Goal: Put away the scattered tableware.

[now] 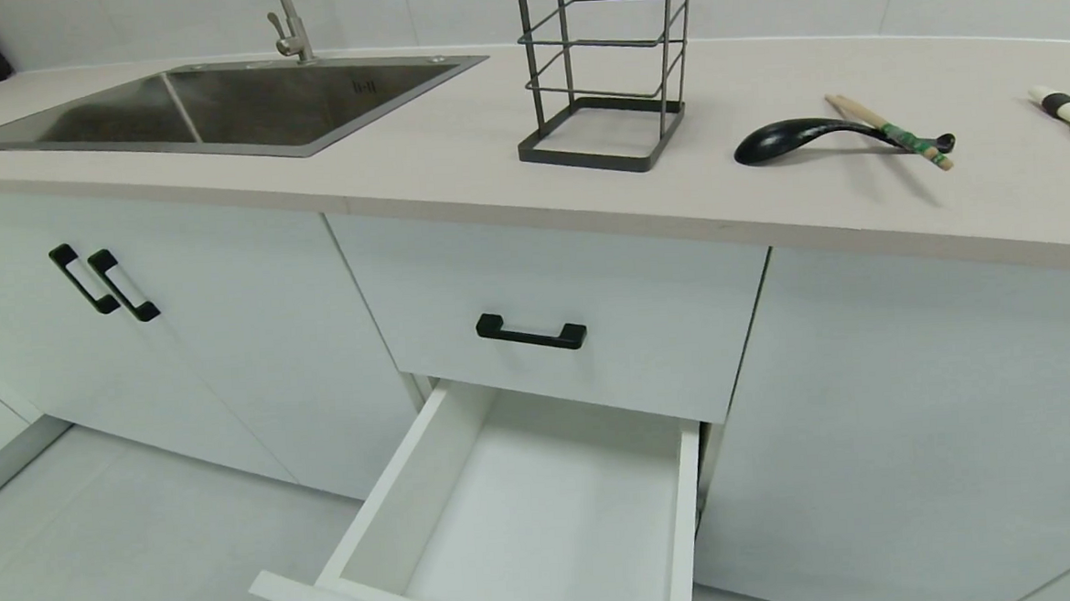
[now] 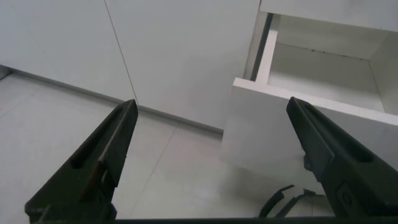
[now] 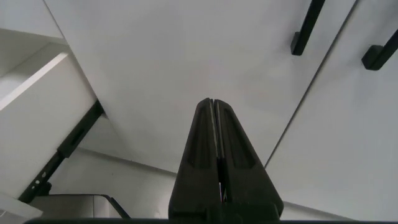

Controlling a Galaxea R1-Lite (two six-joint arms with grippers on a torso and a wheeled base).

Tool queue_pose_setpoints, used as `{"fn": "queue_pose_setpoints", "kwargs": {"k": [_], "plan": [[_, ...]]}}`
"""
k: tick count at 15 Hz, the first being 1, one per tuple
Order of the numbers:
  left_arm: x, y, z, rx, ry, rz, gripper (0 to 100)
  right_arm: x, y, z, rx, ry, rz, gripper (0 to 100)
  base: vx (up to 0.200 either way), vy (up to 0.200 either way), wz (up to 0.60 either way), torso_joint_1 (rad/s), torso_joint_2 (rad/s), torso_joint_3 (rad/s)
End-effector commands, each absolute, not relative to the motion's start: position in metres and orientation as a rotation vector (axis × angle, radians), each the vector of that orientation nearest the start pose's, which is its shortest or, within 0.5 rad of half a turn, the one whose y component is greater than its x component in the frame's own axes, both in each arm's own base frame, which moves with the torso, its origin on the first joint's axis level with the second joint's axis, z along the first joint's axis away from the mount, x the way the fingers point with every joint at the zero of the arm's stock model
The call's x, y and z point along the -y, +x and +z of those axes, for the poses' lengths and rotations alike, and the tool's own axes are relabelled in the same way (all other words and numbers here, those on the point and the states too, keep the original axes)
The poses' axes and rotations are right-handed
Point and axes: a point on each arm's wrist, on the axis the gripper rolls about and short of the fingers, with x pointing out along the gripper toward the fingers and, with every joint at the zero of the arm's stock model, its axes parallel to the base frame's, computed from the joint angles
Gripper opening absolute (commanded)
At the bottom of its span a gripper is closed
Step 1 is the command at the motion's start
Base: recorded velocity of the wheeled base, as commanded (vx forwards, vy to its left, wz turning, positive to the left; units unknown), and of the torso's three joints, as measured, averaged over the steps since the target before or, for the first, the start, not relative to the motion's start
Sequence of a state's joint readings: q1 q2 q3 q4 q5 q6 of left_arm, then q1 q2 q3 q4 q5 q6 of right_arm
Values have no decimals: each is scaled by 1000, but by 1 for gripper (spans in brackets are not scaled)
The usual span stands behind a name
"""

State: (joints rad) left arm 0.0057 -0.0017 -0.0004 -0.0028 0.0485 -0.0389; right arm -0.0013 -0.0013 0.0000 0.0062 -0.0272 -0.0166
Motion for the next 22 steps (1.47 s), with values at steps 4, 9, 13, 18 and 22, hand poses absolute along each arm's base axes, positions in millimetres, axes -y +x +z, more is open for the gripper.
{"fn": "queue_pose_setpoints", "kwargs": {"k": [4,9,13,18,22], "plan": [[-1,-23,76,3,-38,55,100,1,-23,75,-6,-20,-26,0,0,0,0,0,0,0],[-1,-23,76,4,-41,55,100,1,-23,75,-6,-18,-28,0,0,0,0,0,0,0],[-1,-23,76,4,-41,55,100,1,-23,75,-6,-18,-29,0,0,0,0,192,-95,-69],[-1,-23,76,4,-41,55,100,1,-23,75,-6,-18,-28,0,0,0,0,229,-513,-221],[-1,-23,76,3,-41,55,100,1,-23,75,-6,-18,-28,0,0,0,0,227,-510,-214]]}}
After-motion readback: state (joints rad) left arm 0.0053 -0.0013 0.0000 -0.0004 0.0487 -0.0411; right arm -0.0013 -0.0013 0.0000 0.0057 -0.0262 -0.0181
